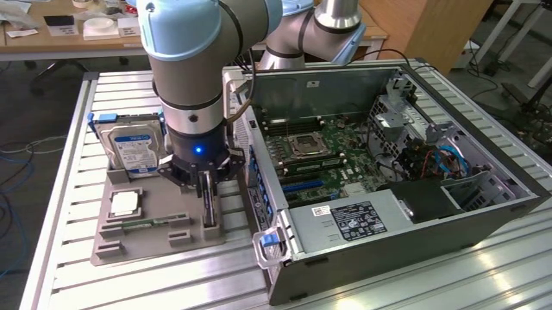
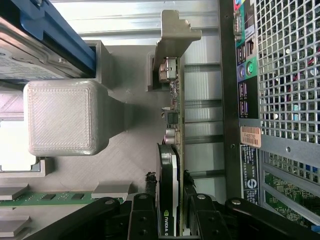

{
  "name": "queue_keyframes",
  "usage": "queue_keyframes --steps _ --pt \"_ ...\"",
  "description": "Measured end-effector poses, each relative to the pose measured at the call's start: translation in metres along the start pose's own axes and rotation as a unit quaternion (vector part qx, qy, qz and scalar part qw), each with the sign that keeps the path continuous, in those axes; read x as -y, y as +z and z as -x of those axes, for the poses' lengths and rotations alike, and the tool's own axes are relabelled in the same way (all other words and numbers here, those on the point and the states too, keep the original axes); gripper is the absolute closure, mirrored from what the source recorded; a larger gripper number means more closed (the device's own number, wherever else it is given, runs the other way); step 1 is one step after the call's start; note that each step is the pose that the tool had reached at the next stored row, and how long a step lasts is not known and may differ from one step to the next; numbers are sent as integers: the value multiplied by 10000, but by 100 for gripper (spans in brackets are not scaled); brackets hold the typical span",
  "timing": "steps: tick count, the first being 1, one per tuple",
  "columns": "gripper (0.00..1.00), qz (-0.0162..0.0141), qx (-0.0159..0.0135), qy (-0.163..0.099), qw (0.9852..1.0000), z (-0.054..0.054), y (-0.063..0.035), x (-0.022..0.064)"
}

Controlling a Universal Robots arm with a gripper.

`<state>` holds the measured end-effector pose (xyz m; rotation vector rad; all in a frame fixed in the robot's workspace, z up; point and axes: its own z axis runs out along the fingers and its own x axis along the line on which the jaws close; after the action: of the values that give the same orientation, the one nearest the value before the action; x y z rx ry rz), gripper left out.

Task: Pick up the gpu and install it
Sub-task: 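Pick up the gpu and move the gpu toward the slot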

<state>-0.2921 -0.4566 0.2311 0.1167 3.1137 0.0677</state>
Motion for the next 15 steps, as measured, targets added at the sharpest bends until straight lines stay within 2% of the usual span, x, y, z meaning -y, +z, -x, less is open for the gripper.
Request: queue_keyframes --steps 15 --pt "67 0 0 0 10000 12 1 -1"
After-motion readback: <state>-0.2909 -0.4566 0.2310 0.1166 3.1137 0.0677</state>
